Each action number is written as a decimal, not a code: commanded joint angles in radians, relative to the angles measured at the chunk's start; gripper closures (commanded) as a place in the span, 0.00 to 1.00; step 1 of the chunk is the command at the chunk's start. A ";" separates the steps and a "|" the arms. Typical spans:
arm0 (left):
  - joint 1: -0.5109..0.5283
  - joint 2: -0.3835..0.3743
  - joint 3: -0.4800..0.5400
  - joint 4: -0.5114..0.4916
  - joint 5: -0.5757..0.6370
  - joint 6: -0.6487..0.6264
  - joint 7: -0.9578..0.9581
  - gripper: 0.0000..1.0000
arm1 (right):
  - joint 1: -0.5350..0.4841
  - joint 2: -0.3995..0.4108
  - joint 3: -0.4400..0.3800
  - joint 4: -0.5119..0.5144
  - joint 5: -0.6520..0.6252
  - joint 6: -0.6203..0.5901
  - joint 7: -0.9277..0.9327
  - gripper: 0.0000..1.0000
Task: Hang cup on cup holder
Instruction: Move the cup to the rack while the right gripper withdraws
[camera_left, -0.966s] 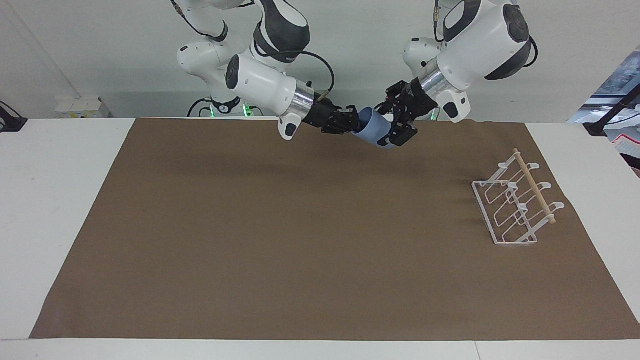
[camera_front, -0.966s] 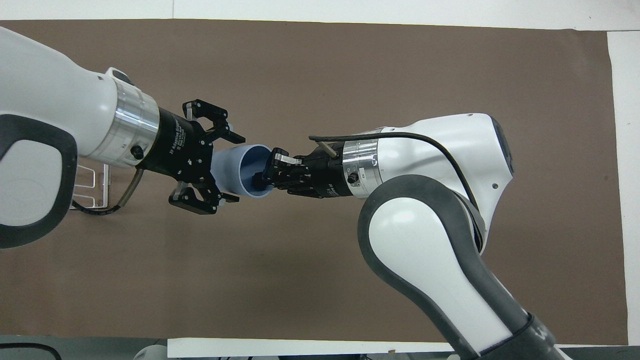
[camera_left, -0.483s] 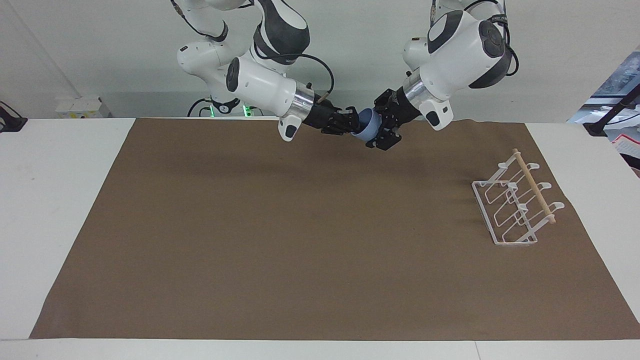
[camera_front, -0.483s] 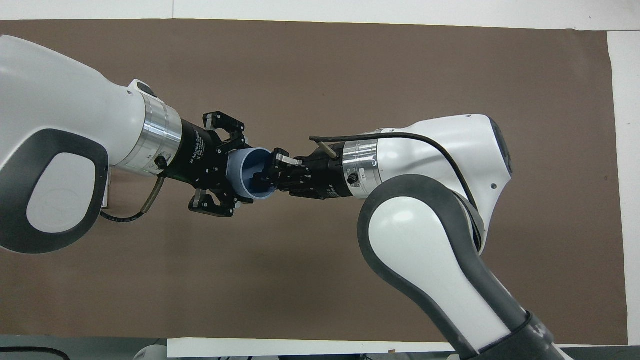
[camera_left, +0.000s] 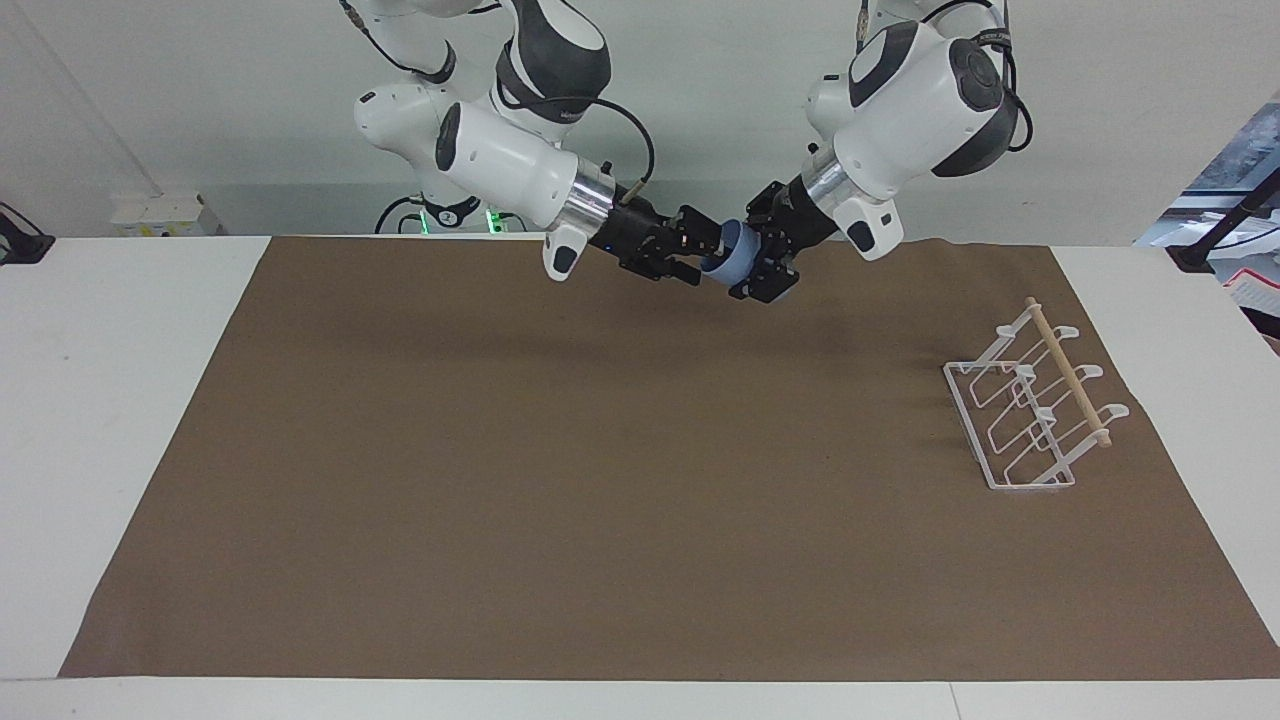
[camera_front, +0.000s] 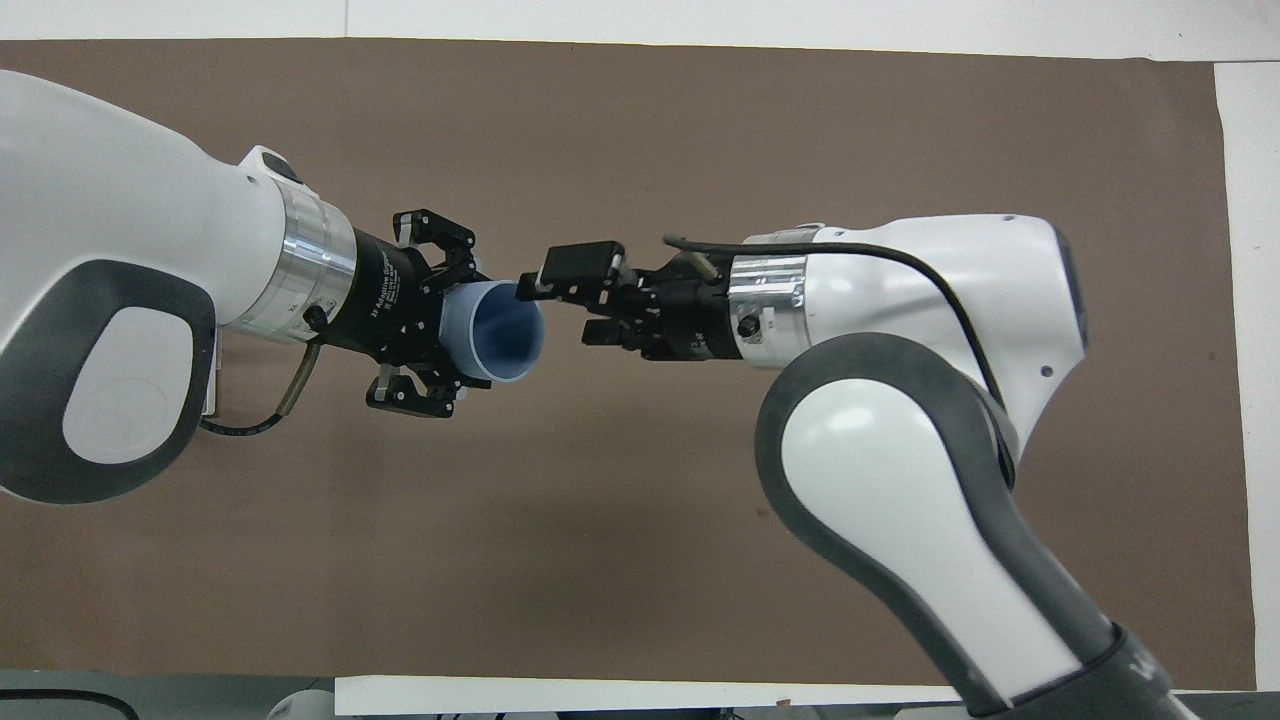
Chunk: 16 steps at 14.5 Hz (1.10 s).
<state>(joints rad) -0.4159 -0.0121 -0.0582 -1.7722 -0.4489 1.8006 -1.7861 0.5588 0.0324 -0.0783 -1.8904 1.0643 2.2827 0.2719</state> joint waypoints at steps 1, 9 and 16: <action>0.058 -0.028 0.005 -0.036 0.111 -0.039 0.007 1.00 | -0.144 -0.023 0.002 0.001 -0.169 -0.009 -0.022 0.00; 0.072 0.070 0.001 -0.042 0.934 -0.174 0.002 1.00 | -0.416 -0.062 -0.001 0.129 -0.863 -0.450 -0.106 0.00; 0.032 0.275 0.005 -0.053 1.534 -0.348 -0.015 1.00 | -0.505 -0.055 -0.014 0.363 -1.087 -0.896 -0.218 0.00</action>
<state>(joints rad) -0.3759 0.2118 -0.0586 -1.8286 0.9616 1.5014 -1.7966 0.0526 -0.0527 -0.0944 -1.5600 0.0041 1.4294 0.0801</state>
